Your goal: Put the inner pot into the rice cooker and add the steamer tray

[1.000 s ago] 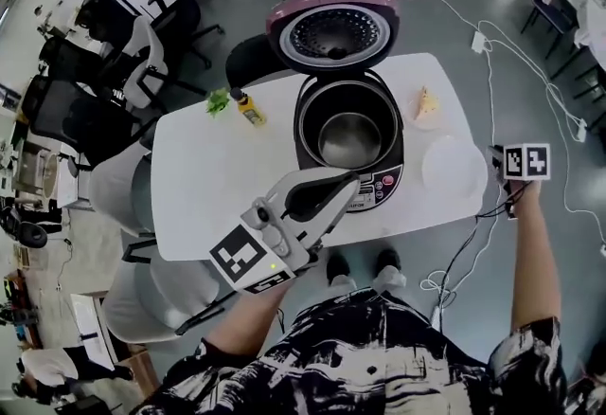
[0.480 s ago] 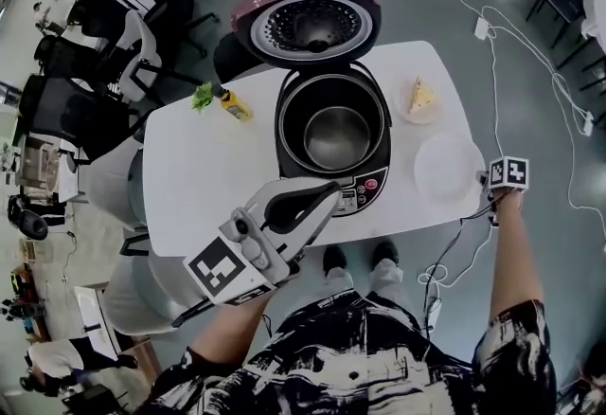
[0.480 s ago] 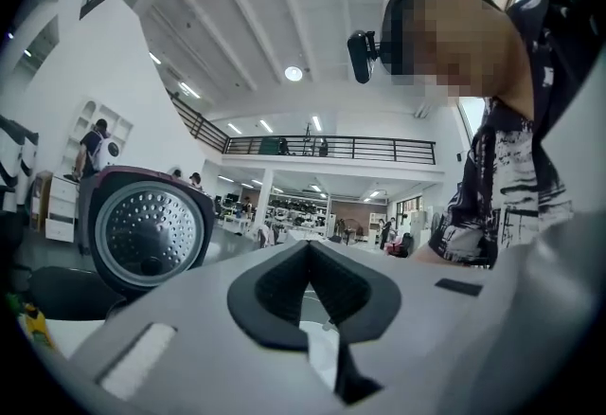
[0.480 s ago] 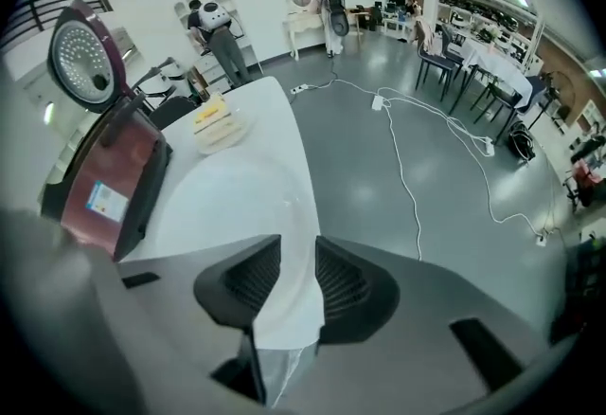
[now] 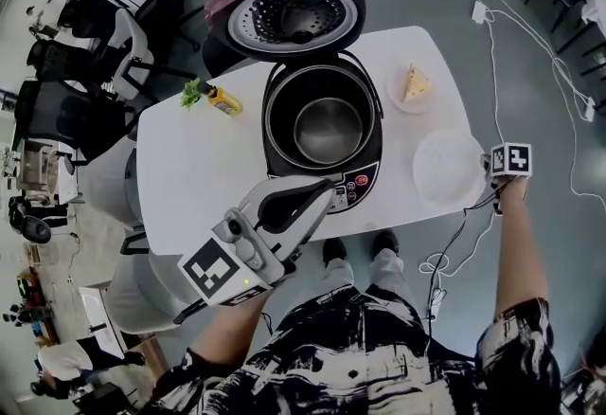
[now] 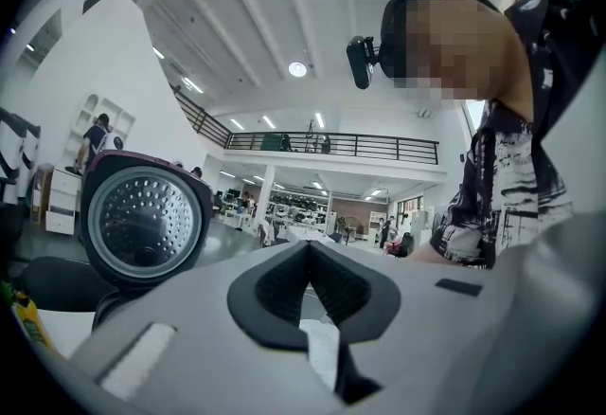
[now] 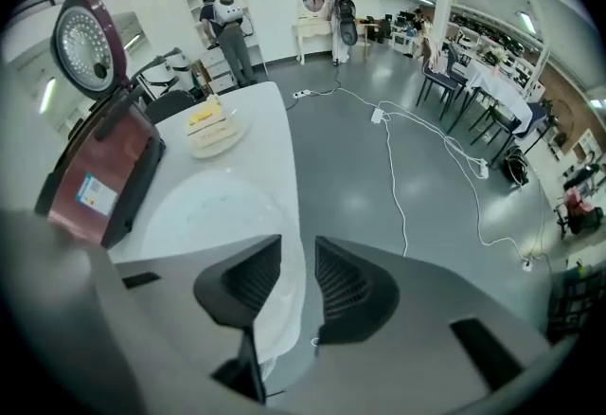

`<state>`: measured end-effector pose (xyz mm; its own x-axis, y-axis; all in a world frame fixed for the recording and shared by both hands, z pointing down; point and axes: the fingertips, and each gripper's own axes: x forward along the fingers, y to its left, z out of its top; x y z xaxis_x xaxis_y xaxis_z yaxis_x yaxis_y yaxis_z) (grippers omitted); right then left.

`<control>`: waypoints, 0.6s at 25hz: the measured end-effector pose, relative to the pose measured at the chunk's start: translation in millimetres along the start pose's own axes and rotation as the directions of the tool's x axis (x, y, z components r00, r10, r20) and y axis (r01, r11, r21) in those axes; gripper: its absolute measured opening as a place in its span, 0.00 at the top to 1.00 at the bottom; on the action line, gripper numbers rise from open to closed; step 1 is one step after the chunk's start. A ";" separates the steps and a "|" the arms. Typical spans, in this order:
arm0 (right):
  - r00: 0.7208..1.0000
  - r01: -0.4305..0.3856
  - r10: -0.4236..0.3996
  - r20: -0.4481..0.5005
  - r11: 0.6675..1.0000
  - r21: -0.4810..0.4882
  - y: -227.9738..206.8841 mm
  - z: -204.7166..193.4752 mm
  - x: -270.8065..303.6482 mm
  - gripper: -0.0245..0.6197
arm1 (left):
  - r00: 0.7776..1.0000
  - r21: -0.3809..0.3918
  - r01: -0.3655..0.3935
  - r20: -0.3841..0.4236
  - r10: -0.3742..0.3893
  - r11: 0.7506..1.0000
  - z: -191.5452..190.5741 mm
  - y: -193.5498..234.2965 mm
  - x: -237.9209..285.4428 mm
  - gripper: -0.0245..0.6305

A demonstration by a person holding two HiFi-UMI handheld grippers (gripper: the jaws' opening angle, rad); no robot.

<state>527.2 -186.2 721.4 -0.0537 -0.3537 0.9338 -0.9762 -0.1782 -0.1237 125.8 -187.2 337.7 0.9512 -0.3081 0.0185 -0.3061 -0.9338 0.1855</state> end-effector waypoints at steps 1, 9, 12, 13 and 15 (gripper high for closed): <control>1.000 0.002 -0.002 -0.011 1.000 -0.013 -1.0 -3.1 2.1 0.79 | 1.000 -0.002 0.002 -0.001 -0.002 1.000 -0.7 0.0 1.2 0.96; 0.992 0.038 -0.042 -0.118 0.998 -0.041 4.4 -36.7 25.9 0.92 | 1.000 -0.006 0.008 -0.009 -0.008 1.000 -0.2 -2.3 3.1 0.96; 0.990 0.029 -0.032 -0.137 0.999 -0.020 11.4 -36.2 24.4 0.94 | 1.000 -0.005 0.004 -0.003 -0.004 1.000 2.7 -0.6 1.1 0.96; 0.990 0.015 -0.016 -0.141 1.000 -0.005 15.1 -35.9 23.5 0.94 | 1.000 -0.005 0.003 -0.001 -0.003 1.000 3.0 -0.5 -0.1 0.96; 0.990 -0.013 0.015 -0.140 1.000 0.011 22.3 -34.3 20.7 0.95 | 1.000 -0.006 0.003 0.003 -0.003 1.000 2.7 -0.7 -3.0 0.96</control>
<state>497.1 -166.0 749.6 -0.0970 -0.2242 0.9697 -0.9731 -0.1833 -0.1397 123.1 -186.1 334.9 0.9518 -0.3063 0.0151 -0.3034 -0.9335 0.1911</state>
